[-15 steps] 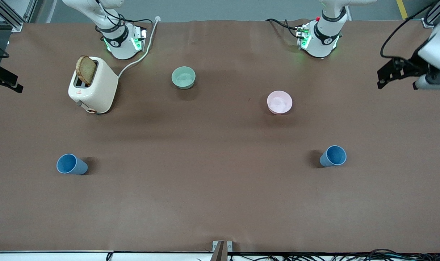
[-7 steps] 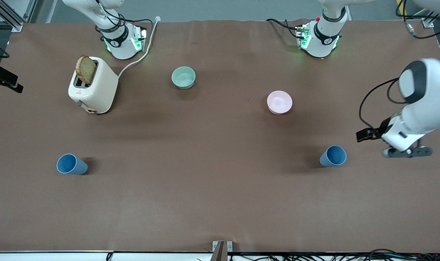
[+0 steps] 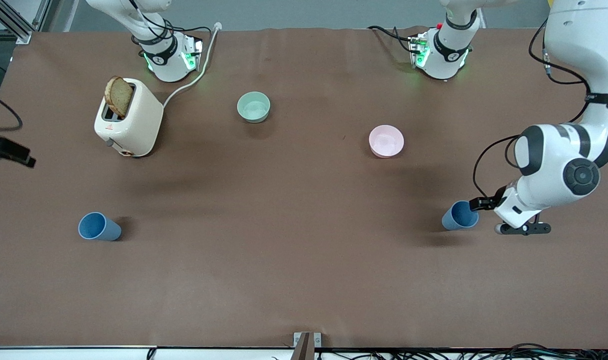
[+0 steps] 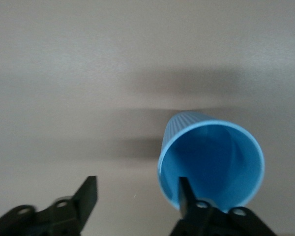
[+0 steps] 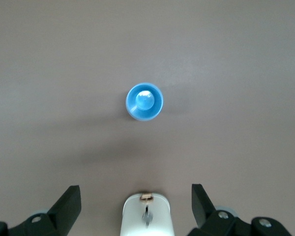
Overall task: Stack blue cups with both arms
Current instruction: 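Grasp the blue cups with the left gripper and the right gripper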
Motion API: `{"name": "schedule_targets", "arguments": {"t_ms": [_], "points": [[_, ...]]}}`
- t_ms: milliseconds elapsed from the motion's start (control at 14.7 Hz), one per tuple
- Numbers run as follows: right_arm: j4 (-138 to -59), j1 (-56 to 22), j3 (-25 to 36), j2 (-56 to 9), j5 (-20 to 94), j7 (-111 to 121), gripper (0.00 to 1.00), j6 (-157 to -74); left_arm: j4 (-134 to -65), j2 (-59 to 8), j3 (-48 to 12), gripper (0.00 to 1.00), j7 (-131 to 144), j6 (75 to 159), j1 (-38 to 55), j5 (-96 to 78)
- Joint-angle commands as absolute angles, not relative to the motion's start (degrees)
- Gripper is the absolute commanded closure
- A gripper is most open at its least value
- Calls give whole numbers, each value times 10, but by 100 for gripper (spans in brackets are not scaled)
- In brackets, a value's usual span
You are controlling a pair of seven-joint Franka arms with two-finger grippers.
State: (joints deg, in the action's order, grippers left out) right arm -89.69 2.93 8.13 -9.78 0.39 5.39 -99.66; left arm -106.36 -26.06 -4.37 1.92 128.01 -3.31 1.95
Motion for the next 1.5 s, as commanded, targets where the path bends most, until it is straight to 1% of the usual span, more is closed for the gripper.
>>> {"name": "schedule_targets", "arguments": {"t_ms": [0, 136, 205, 273, 409, 545, 750, 818, 886, 1023, 1091, 1159, 1227, 1295, 1364, 1432], "points": [[-887, 41, 85, -165, 17, 66, 1, -1048, -1056, -282, -50, 62, 16, 1298, -36, 3], [-887, 44, 86, -205, 25, 68, 1, -1087, -1056, -290, -50, 85, 16, 1305, -33, -21], [-887, 50, 86, -226, 39, 76, 1, -1106, -1056, -292, -54, 94, 16, 1305, -32, -25], [-886, 58, 86, -251, 66, 95, 1, -1133, -1055, -292, -60, 98, 17, 1305, -33, -27], [-886, 65, 90, -276, 104, 142, 1, -1158, -1055, -286, -83, 100, 26, 1303, -35, -33], [-886, 69, 97, -303, 105, 158, 1, -1165, -1057, -265, -124, 100, 80, 1293, -33, -40], [-892, 83, 97, -354, 140, 229, 5, -1207, -1050, -248, -205, 100, 202, 1271, -33, -39], [-902, 85, 98, -359, 158, 237, 5, -1217, -1049, -248, -236, 100, 251, 1271, -31, -35], [-911, 86, 97, -360, 168, 238, 7, -1233, -1049, -249, -260, 100, 291, 1272, -24, -28], [-930, 84, 97, -366, 171, 239, 14, -1274, -1041, -255, -270, 100, 378, 1275, 33, -9], [-937, 84, 97, -368, 171, 239, 23, -1290, -1028, -264, -269, 100, 432, 1275, 67, -4], [-939, 83, 97, -368, 171, 238, 44, -1291, -1009, -281, -269, 100, 482, 1275, 94, 4], [-939, 83, 97, -367, 172, 236, 68, -1289, -998, -294, -270, 100, 518, 1277, 113, 17], [-939, 83, 96, -367, 183, 233, 81, -1287, -991, -309, -269, 100, 549, 1281, 136, 32], [-939, 81, 97, -366, 192, 233, 88, -1278, -978, -324, -267, 100, 579, 1287, 157, 46], [-938, 80, 97, -365, 194, 233, 90, -1262, -965, -342, -266, 100, 608, 1288, 171, 61]]}}
